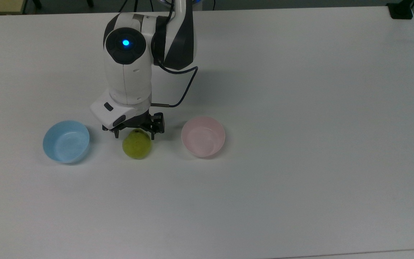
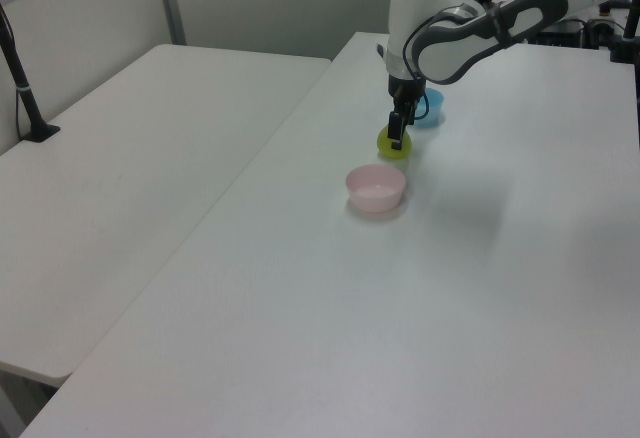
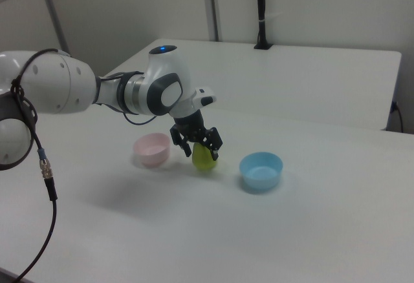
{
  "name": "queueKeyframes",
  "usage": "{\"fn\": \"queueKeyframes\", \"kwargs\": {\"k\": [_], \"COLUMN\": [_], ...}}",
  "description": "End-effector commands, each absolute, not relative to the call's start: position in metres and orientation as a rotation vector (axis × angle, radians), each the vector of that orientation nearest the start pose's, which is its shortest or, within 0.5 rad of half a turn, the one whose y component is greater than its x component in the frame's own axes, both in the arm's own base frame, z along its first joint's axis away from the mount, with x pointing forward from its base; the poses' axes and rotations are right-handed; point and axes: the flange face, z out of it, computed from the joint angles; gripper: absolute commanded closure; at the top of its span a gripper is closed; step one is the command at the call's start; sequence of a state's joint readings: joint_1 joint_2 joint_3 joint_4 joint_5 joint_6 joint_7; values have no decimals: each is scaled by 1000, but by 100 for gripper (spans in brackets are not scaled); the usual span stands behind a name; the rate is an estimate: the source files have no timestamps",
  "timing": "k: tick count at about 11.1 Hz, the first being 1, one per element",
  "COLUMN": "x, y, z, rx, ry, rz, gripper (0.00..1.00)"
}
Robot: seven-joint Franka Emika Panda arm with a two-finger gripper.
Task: Place the pear in the bowl
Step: 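Close the gripper around the pear and lift it, then carry the pear over the pink bowl and lower it inside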
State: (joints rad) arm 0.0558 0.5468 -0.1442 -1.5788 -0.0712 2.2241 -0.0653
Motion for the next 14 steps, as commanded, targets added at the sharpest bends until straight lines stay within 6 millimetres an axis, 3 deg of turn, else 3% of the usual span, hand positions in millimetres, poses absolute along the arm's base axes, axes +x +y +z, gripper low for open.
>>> {"fn": "queueKeyframes", "kwargs": {"k": [1,3,4,7,11,14], "x": [716,717,717,704,678,673], "y": [-47,-47,-47,-43,20,71], "z": [321,324,333,367,408,407], "rx": [-3285,-3287,-3283,-3276,-3263,-3256], "ry": [8,10,10,15,6,37], "rz": [-227,-243,-260,-245,-146,-145], "gripper": [12,47,53,54,54,54]}}
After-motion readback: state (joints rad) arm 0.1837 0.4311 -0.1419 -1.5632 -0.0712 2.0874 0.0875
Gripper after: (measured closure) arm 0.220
